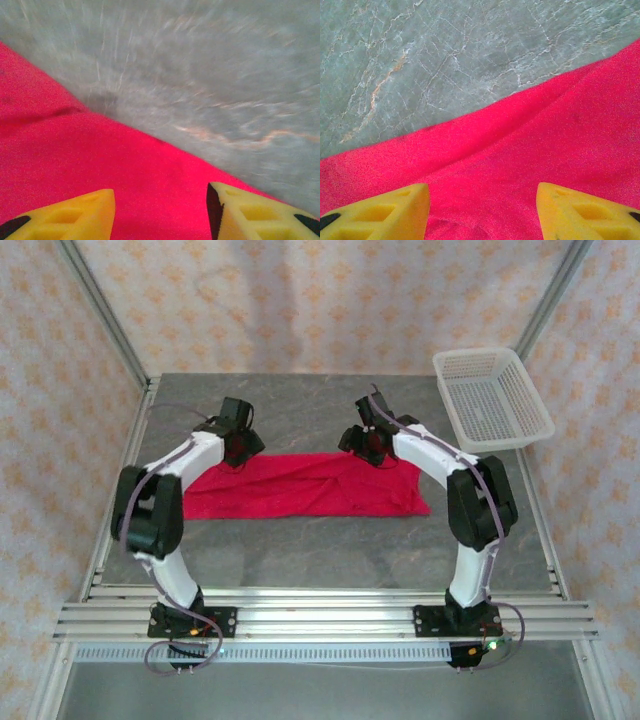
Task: Fold the inside-out t-shirt
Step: Smooth out the T-shirt at the center of the table, then move the T-shirt to the center of the table.
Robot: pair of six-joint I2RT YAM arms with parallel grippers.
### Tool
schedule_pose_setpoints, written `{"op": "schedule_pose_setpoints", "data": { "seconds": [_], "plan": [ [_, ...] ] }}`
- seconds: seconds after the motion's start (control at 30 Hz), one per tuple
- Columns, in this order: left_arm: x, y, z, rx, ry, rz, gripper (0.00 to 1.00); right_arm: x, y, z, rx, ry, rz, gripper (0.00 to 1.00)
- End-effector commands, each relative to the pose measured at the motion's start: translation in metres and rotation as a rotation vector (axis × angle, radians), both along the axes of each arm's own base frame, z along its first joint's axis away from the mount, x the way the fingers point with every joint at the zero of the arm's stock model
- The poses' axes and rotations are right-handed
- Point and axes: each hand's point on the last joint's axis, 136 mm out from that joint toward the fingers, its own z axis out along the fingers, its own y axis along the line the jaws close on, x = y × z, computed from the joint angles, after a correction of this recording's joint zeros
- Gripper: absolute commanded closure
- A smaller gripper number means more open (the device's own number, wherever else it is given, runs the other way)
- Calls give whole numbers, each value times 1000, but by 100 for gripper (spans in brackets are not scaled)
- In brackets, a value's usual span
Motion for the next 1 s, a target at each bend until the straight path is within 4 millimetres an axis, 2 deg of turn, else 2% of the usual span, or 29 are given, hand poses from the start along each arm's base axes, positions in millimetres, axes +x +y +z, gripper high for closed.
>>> {"op": "schedule_pose_setpoints", "data": {
  "seconds": [0.0,0.1,0.17,0.27,0.4,0.5,0.57,0.6,0.67,0.73,0.77,0.83,0.97],
  "plan": [
    [-15,25,-43,-98,107,93,49,0,-16,-39,-9,79,-83,42],
    [-34,69,-66,-90,141,183,50,-7,-43,-72,-59,139,-150,42],
    [-41,92,-73,-87,159,219,50,-10,-62,-91,-109,172,-184,42],
    [-42,111,-73,-72,174,230,50,-16,-85,-111,-160,235,-214,42],
    [-38,126,-75,-47,204,223,50,-13,-105,-119,-223,258,-228,42],
    [-34,140,-63,-26,189,238,50,-3,-109,-110,-238,241,-200,42],
    [-29,141,-52,-30,160,244,50,8,-95,-96,-184,216,-129,42],
    [-23,139,-35,-33,110,242,50,11,-87,-86,-152,205,-103,42],
    [-17,132,-14,-37,59,222,47,17,-71,-56,-84,151,-38,40],
    [-15,125,6,-20,32,189,44,14,-70,-28,-84,100,-5,36],
    [-16,122,16,-6,22,173,43,11,-75,-19,-107,82,5,30],
    [-22,115,32,15,10,147,42,3,-93,-12,-186,63,9,21],
    [-35,102,44,-10,-16,115,42,-10,-133,-28,-375,106,1,19]
  ]
}}
